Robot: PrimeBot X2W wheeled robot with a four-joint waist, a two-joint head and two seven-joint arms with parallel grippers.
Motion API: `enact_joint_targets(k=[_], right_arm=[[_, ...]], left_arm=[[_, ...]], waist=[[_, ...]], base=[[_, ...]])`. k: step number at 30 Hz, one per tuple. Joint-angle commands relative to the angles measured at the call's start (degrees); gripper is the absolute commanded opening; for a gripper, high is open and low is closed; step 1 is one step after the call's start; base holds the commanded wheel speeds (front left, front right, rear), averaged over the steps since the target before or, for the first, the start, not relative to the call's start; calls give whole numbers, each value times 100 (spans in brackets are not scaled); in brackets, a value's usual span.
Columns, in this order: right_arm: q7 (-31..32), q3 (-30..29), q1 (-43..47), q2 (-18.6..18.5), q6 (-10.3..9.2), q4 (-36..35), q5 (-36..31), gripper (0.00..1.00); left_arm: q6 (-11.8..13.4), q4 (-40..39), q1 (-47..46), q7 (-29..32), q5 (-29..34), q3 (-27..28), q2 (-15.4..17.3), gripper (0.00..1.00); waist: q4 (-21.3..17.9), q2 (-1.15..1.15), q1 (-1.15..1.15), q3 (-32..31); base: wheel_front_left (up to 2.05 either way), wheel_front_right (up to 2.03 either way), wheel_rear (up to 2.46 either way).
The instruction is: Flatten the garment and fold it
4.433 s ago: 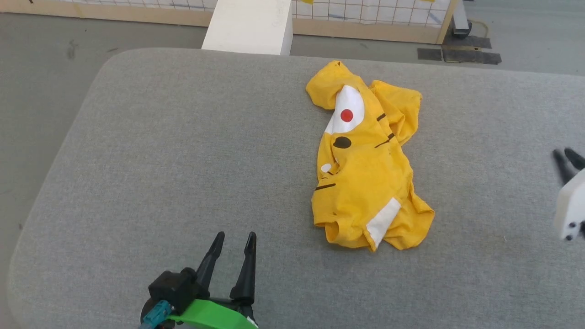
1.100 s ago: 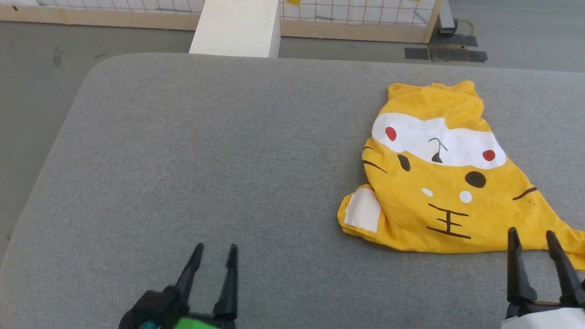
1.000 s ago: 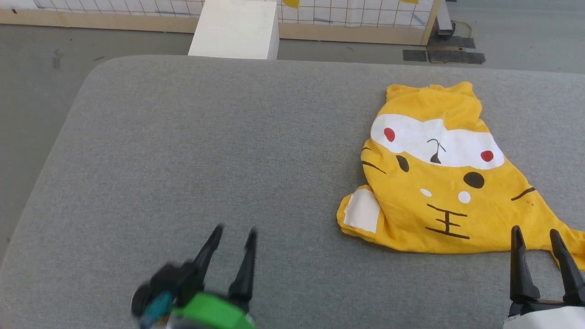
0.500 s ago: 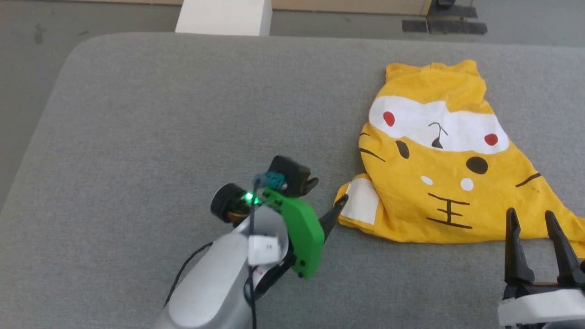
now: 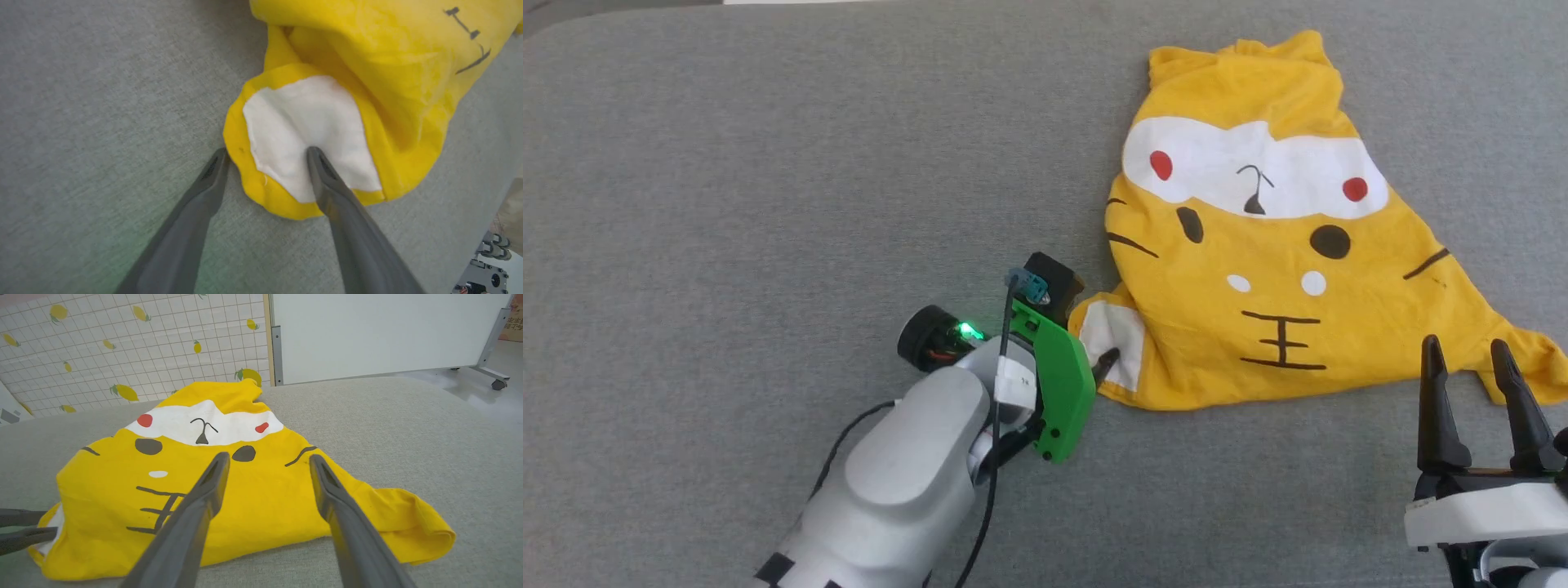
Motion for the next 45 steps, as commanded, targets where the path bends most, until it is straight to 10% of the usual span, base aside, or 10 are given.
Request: enact_joint_targets(k=[1, 2, 4, 16, 27, 28, 29, 37, 45], right_arm=[[-48, 7, -115, -1, -9, 20, 32, 100], [-60, 2, -129, -1, -9, 29, 47, 100], [-79, -12, -143, -1, -9, 48, 66, 100], [-72, -170, 5, -1, -9, 142, 70, 100], [67, -182, 300, -1, -9, 73, 115, 100], [77, -191, 315, -1, -9, 67, 115, 100], [101, -199, 332, -1, -9, 62, 105, 100], [267, -218, 385, -1, -9, -59, -9, 100], [329, -151, 473, -1, -9, -56, 1, 100]], left_arm=[[-37, 162, -86, 54, 27, -76, 46, 100], [-37, 292, -99, 69, 0, -138, 39, 100], [-37, 448, -102, 81, -85, -325, 25, 0], [217, -3, -133, -1526, -301, -38, 502, 0], [2330, -3181, 2948, -1673, -879, 1075, 1756, 0], [2391, -3286, 3245, -1640, -939, 1033, 1776, 29], [2438, -3369, 3549, -1612, -1004, 960, 1768, 97], [2331, -3195, 4113, -1996, -1536, 1028, 1307, 100], [2314, -3409, 3772, -2248, -1435, 1571, 1787, 100]], waist=[[-214, 0, 0, 177], [-239, 0, 0, 192], [-261, 0, 0, 207], [259, 0, 0, -415], [773, 0, 0, -752], [803, 0, 0, -745], [838, 0, 0, -738], [1011, 0, 0, -889], [1012, 0, 0, -1054]], base=[[0, 0, 0], [0, 0, 0], [0, 0, 0], [0, 0, 0], [0, 0, 0], [0, 0, 0], [0, 0, 0], [0, 0, 0], [0, 0, 0]])
